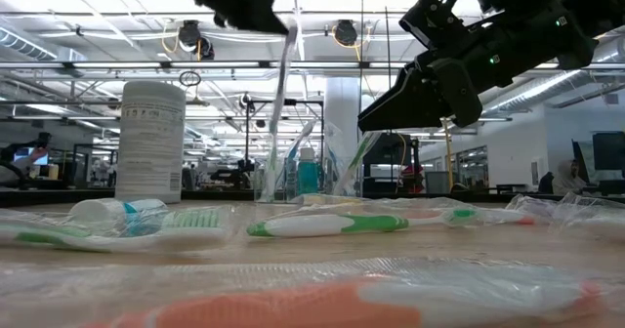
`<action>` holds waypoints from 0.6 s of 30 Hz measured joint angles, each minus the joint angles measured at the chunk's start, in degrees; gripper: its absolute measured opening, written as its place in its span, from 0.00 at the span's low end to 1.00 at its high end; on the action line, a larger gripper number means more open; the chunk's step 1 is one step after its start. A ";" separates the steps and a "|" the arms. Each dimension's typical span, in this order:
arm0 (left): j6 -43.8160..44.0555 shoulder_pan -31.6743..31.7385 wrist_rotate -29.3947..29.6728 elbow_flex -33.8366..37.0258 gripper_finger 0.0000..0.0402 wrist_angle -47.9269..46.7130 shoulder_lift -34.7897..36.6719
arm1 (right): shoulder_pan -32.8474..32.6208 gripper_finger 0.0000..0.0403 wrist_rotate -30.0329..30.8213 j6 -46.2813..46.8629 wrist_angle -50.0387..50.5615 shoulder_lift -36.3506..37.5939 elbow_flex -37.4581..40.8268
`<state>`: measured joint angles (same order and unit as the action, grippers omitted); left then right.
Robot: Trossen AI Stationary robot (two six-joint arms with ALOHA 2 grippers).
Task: Pick & Place toothbrushing station
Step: Put the purple toothbrush into the transparent organizer
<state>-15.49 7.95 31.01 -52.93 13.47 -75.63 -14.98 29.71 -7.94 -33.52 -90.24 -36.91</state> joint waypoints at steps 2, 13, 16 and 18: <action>-0.34 3.14 -2.14 0.00 0.01 0.77 -1.35 | 0.00 0.52 0.00 0.00 0.01 0.00 0.00; 6.37 11.21 -11.73 0.02 0.02 3.01 -10.85 | 0.00 0.52 0.00 0.00 0.20 0.00 0.00; 8.57 11.17 -11.14 0.02 0.04 -0.13 -11.33 | 0.00 0.52 0.00 0.00 0.26 0.00 0.00; 10.50 11.15 -11.14 0.02 0.05 -2.76 -11.34 | 0.00 0.52 0.00 0.00 0.39 0.00 0.00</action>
<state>-4.99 19.09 19.88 -52.90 10.72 -86.97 -14.98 29.71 -7.94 -33.12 -90.24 -36.91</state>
